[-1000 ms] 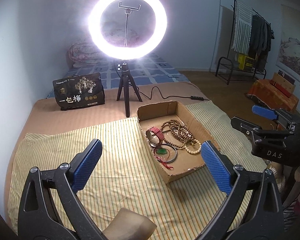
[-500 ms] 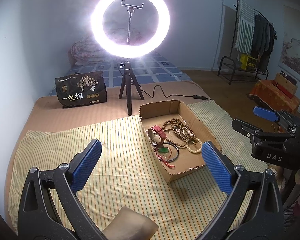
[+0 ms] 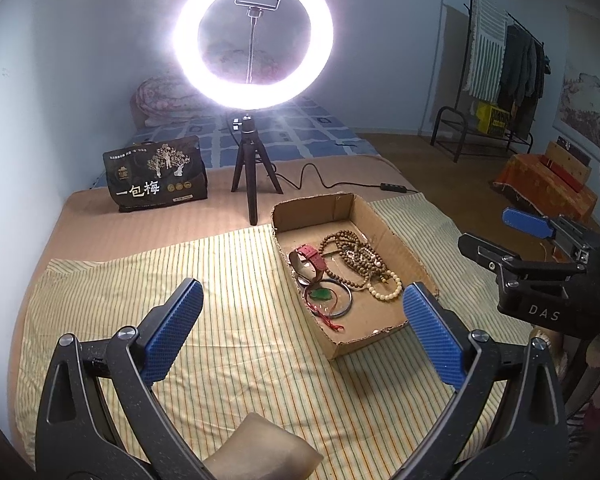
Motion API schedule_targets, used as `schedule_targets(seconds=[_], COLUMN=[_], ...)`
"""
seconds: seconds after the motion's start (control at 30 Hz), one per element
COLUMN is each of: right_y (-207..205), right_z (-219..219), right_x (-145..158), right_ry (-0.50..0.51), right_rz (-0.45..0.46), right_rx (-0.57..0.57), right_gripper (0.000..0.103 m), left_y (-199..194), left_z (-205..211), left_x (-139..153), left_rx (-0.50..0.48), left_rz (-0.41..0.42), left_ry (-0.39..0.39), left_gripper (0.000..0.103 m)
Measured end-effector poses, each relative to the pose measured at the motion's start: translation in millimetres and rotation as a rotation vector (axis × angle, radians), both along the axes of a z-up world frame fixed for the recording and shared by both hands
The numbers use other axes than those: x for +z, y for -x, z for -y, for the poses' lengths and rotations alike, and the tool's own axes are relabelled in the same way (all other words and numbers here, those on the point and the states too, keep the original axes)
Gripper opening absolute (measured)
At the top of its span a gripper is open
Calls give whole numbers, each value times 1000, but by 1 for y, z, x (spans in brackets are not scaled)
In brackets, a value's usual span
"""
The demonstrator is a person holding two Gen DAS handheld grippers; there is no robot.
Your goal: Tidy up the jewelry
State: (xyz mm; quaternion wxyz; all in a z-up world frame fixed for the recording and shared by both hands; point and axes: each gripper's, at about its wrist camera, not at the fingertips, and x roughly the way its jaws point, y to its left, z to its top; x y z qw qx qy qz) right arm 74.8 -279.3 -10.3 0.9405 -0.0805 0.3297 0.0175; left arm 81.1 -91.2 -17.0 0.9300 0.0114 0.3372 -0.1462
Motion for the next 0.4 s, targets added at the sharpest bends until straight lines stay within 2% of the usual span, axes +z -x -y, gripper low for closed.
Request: schedule_targets(seconds=[0.4], right_y=[-1], right_z=[0], right_x=[-2], right_ry=[15], right_rz=[-11], right_rx=[12], right_gripper=[81], left_y=[5], left_z=[-2], left_x=[4], left_rx=[7], left_rz=[51], left_ry=[-27], left_gripper=[102])
